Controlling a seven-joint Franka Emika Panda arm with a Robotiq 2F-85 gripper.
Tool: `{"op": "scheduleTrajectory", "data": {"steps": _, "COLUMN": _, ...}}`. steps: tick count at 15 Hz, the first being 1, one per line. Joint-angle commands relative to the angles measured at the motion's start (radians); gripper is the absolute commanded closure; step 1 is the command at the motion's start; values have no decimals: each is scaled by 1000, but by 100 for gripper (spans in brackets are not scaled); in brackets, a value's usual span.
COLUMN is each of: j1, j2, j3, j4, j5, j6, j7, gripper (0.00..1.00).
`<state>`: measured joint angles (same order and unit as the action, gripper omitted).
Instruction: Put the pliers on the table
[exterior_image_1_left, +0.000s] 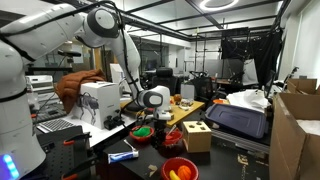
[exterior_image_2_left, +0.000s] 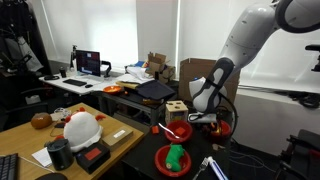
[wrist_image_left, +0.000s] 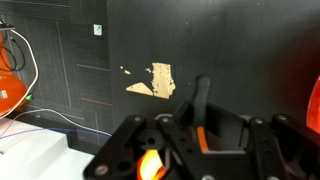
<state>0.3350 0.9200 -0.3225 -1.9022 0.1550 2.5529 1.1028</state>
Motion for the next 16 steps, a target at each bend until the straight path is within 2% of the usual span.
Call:
{"op": "scheduleTrajectory", "data": {"steps": 1, "j1": 50, "j2": -114, "j3": -42, "j4": -85, "j5": -92, "j6": -52, "j7": 125, "gripper": 95}}
{"op": "scheduleTrajectory", "data": {"steps": 4, "j1": 81, "j2": -164, "j3": -70, "j4": -114, "j5": -171, "j6": -115, "j7": 241, "gripper": 95}}
{"op": "scheduleTrajectory", "data": {"steps": 6, "j1": 110, "j2": -189, "j3": -98, "j4": -125, "j5": -238, "j6": -209, "j7": 368, "gripper": 95}}
{"op": "scheduleTrajectory", "data": {"steps": 9, "j1": 106, "j2": -229, "j3": -91, "j4": -128, "j5": -347, "j6": -341, "j7": 514, "gripper": 95}}
{"op": "scheduleTrajectory", "data": {"steps": 13, "j1": 82, "j2": -277, "j3": -53, "j4": -133, "j5": -518, "j6": -364, "j7": 558, "gripper": 95}}
{"op": "scheduleTrajectory", "data": {"steps": 16, "j1": 64, "j2": -292, "j3": -11, "j4": -104, "j5": -650, "j6": -346, "j7": 512, "gripper": 95}}
